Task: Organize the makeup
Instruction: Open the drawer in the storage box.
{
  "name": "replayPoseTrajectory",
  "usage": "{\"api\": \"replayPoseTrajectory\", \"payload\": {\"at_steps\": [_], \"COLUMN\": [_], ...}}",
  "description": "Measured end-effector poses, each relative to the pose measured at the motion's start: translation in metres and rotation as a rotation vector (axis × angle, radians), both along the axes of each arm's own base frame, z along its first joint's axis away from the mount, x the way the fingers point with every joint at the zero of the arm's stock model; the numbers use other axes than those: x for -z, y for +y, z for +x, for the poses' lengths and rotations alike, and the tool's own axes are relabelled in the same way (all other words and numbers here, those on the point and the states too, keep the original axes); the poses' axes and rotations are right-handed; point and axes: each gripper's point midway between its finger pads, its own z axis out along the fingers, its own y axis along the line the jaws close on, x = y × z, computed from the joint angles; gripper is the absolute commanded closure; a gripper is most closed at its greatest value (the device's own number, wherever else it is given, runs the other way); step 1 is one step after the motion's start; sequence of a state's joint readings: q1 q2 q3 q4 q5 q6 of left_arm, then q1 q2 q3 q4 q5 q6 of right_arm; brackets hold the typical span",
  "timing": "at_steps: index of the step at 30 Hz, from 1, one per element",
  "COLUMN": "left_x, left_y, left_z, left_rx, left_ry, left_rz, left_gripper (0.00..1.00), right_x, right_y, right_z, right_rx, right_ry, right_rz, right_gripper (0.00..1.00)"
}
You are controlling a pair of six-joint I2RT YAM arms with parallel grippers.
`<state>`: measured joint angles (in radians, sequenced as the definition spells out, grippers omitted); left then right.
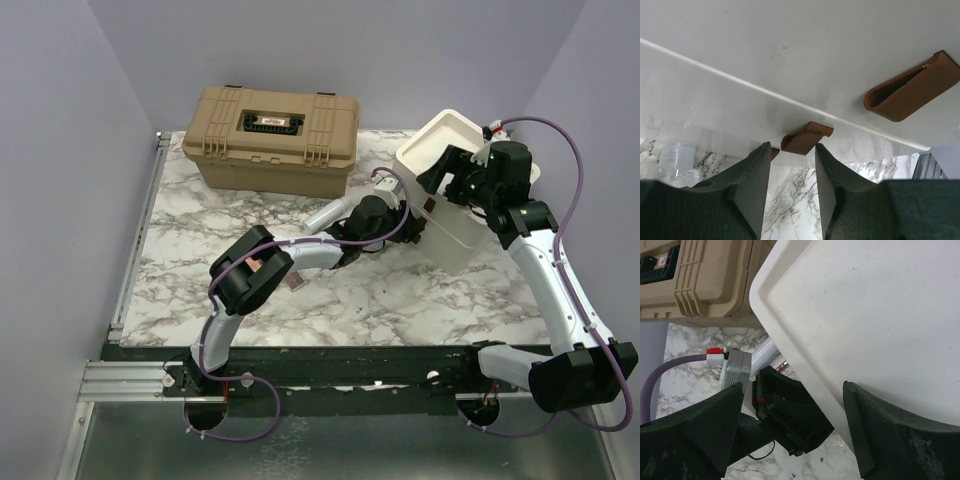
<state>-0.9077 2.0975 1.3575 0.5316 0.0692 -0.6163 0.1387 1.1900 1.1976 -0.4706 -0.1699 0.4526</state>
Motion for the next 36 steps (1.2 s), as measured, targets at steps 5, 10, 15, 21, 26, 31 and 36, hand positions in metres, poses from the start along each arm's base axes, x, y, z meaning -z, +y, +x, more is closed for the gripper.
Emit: {"api": "replayPoseTrajectory", "payload": {"at_steps": [5,10,15,21,26,31,36], "left_x": [0.0019,0.0053,0.0041,0.0040,0.0043,0.0046,0.0038], "left_y": [-0.0011,-0.0035,-0.0060,-0.0058,-0.0070,-0.0059,-0.0064], "left_z": [-0.0023,-0.0009,0.0010,0.0014,0.0001,0.0022,0.0018], "left_rx": [0.003,0.003,0.003,0.004,0.003,-0.011,-0.014], "left_ry": [0.004,0.010,0.007,-0.002,-0.014,-0.023,-0.036], "left_rz": [0.003,0.003,-0.001,0.005,0.012,0.019,0.026], "left_gripper": [0.68,0.67,0.60,0.75,0.91,1.00,1.00], "right_x": [-0.0005,-0.0010,-0.0010,-0.0014,-0.0013,-0.0013,-0.0013], "right_y": [0.0002,0.0006,0.0005,0.0014,0.0013,0.0012,0.0011], "right_z": [-0.0004,-0.0012,-0.0015,-0.0020,-0.0022,-0.0028,-0.0031], "right_rx": [-0.001,-0.002,-0.002,-0.004,-0.003,-0.002,-0.002], "right_ry": [-0.001,0.000,0.000,0.001,0.001,0.000,0.000], "right_rz": [0.001,0.004,0.005,0.010,0.012,0.012,0.013], "right_gripper": [0.13,0.13,0.13,0.13,0.13,0.13,0.13]}}
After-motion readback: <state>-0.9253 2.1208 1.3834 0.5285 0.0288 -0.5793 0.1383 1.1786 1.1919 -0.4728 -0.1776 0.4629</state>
